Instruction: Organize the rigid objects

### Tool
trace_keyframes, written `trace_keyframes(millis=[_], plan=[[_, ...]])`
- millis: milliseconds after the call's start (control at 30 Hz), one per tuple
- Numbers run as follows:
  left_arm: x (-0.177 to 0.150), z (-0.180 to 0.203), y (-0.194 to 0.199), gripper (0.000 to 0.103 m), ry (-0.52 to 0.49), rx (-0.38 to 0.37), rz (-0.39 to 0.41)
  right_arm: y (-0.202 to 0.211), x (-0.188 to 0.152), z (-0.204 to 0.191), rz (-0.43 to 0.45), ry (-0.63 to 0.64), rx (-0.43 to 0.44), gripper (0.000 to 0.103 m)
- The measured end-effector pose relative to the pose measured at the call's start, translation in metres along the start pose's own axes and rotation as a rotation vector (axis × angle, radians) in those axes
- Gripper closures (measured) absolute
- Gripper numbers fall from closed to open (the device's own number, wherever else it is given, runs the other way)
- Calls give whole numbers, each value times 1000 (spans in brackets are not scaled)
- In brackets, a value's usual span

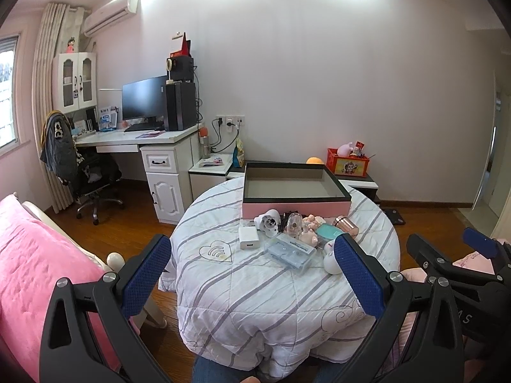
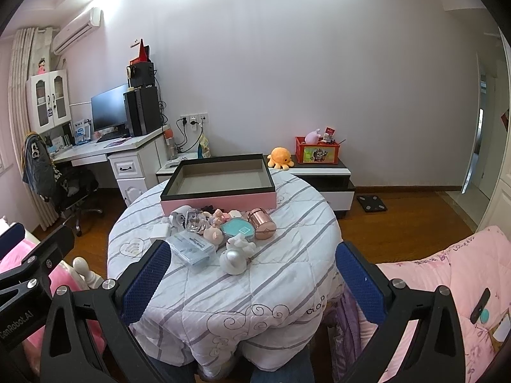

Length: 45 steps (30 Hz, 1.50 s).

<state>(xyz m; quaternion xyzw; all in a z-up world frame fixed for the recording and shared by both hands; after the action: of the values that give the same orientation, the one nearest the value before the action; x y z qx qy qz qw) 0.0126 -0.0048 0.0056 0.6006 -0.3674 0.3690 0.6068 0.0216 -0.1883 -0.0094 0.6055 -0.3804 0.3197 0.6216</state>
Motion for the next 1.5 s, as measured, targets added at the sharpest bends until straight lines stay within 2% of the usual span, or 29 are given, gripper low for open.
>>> trace_keyframes(millis=[900,1500], plan=[[6,-4,14,0,8,20,47,19,13,0,86,2,-10,0],[4,-5,15,0,9,25,50,19,15,-1,89,7,-8,0]])
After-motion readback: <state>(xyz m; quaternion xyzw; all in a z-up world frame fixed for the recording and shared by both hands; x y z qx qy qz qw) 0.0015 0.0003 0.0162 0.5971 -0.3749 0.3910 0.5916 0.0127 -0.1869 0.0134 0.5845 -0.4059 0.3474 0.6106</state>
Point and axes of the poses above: each gripper's, at about its wrist camera, not at the fingertips, and y roughly against the way its jaws point, z to its right, x to its top, the point moved 4 cm from there along -y, roughly the way its jaws point, and after that the axes turned 2 degrees about -z, right-handed, at the moved point
